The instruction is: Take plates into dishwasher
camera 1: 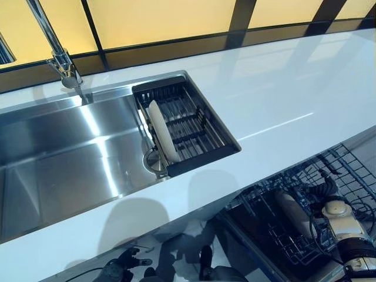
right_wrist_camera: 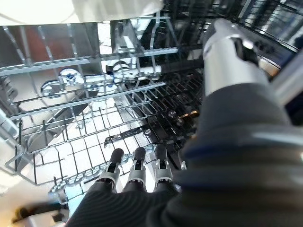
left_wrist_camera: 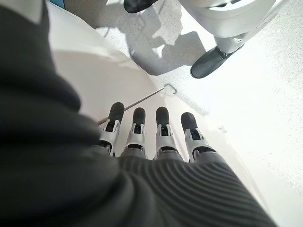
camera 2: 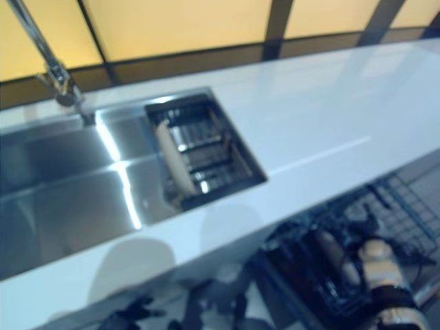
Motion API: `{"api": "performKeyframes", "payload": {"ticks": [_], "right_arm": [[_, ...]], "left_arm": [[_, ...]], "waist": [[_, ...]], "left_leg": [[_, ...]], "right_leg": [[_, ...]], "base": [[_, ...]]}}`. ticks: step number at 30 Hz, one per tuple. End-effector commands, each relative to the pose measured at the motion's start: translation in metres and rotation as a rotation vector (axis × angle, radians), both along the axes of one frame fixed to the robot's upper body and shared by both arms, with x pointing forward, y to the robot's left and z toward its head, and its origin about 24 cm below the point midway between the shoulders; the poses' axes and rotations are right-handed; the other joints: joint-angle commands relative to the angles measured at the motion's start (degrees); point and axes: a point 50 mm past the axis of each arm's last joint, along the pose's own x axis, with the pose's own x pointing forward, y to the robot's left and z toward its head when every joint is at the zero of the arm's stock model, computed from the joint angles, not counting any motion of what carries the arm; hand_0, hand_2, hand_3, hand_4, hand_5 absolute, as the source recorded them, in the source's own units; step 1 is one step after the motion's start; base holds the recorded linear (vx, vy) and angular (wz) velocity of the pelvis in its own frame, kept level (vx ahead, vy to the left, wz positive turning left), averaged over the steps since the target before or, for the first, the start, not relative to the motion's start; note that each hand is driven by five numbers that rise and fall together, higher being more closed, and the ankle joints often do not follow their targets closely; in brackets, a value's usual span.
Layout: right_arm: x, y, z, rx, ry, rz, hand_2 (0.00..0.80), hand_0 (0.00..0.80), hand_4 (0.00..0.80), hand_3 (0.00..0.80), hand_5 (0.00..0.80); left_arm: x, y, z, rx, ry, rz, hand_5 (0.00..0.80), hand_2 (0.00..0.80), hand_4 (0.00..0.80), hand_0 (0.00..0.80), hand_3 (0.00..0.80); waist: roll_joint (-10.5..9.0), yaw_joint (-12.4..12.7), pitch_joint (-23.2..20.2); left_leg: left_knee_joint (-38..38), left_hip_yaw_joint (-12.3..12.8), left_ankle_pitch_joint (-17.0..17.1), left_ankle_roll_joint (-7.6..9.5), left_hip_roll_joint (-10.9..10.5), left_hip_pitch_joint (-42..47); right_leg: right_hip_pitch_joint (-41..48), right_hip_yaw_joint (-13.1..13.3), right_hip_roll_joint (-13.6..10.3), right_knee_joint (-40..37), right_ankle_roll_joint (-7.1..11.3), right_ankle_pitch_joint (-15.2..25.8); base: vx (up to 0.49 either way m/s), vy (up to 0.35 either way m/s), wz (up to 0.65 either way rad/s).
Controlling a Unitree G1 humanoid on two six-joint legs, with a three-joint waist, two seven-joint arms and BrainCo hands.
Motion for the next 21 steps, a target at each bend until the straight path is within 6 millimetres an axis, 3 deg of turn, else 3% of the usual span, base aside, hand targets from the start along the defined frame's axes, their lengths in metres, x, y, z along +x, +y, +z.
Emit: {"api": "performKeyframes", "payload": {"ticks": [1, 4, 7, 12, 21], "right_arm": [[-0.004, -0.025, 0.027, 0.07, -0.089, -0.094, 0.0, 0.0, 0.0, 0.0, 0.0], [-0.009, -0.04, 0.043, 0.16, -0.225, -0.181, 0.0, 0.0, 0.0, 0.0, 0.0], [-0.005, -0.041, 0.077, 0.161, -0.451, -0.19, 0.0, 0.0, 0.0, 0.0, 0.0], [-0.005, -0.011, 0.136, 0.102, -0.811, -0.054, 0.0, 0.0, 0.0, 0.0, 0.0], [-0.007, 0.034, 0.199, 0.05, -1.138, 0.241, 0.0, 0.0, 0.0, 0.0, 0.0]], "left_arm": [[0.007, 0.005, 0.002, 0.031, -0.014, 0.006, 0.0, 0.0, 0.0, 0.0, 0.0], [0.005, 0.006, 0.001, 0.031, -0.013, 0.018, 0.0, 0.0, 0.0, 0.0, 0.0], [0.002, 0.006, 0.0, 0.032, -0.013, 0.033, 0.0, 0.0, 0.0, 0.0, 0.0], [-0.002, 0.006, -0.001, 0.024, -0.015, 0.071, 0.0, 0.0, 0.0, 0.0, 0.0], [-0.009, 0.003, -0.005, 0.016, -0.004, 0.112, 0.0, 0.0, 0.0, 0.0, 0.0]], "waist": [[-2.54, -1.75, -2.85], [-2.83, -2.15, -2.94], [-3.02, -2.62, -3.02], [-2.64, -4.1, -3.52], [-2.05, -4.91, -4.98]], "left_leg": [[0.03, 1.76, 4.04, 0.06, 0.78, -3.37], [0.02, 2.02, 3.76, 0.07, 0.7, -3.04], [0.07, 2.33, 3.53, 0.22, 0.55, -2.83], [-0.2, 2.79, 3.03, 0.89, -0.22, -2.7], [-0.2, 3.34, 1.75, 2.03, -2.13, -2.65]], "right_leg": [[4.27, 1.39, -2.02, 1.53, 3.91, -4.14], [4.43, 1.46, -2.08, 1.6, 4.01, -4.1], [4.5, 1.6, -2.26, 1.76, 4.13, -4.08], [4.05, 2.39, -2.88, 2.07, 4.68, -4.08], [3.79, 2.99, -4.43, 2.01, 5.51, -3.96]], "base": [[0.024, 0.045, -0.05], [0.015, 0.049, -0.02], [0.011, 0.058, -0.01], [0.0, 0.099, -0.04], [0.015, 0.113, -0.03]]}}
